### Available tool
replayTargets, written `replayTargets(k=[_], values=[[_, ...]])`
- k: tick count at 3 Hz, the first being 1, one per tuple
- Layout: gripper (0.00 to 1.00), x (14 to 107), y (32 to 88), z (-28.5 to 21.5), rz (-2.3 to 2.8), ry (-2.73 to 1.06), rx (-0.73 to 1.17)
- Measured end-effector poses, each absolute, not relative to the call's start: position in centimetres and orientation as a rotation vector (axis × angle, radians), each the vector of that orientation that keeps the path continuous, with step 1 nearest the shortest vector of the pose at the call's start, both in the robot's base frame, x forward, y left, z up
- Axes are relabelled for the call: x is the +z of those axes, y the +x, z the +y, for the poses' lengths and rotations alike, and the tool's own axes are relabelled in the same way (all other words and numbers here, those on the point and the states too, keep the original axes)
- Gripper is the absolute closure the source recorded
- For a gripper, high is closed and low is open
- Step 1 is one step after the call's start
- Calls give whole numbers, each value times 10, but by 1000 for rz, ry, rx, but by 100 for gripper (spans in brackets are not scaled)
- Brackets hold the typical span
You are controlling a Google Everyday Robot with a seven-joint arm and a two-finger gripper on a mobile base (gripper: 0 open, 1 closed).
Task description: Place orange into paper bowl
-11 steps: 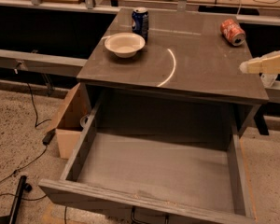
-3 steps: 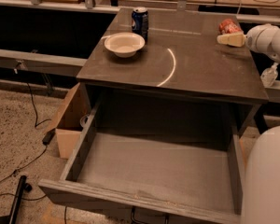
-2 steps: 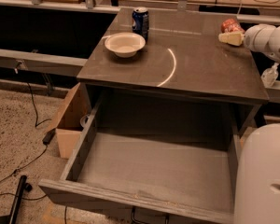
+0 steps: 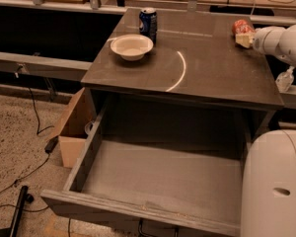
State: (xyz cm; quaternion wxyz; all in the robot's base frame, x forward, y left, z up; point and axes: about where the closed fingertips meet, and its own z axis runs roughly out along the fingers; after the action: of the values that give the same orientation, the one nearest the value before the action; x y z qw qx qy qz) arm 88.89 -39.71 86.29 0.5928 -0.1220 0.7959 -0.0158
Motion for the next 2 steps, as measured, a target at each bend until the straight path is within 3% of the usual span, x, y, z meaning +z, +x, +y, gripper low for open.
replayTargets(k=[1,2], values=[[88,882,876,-395,1841,-314,-4],[100,925,832,-393,1816,-397,59]])
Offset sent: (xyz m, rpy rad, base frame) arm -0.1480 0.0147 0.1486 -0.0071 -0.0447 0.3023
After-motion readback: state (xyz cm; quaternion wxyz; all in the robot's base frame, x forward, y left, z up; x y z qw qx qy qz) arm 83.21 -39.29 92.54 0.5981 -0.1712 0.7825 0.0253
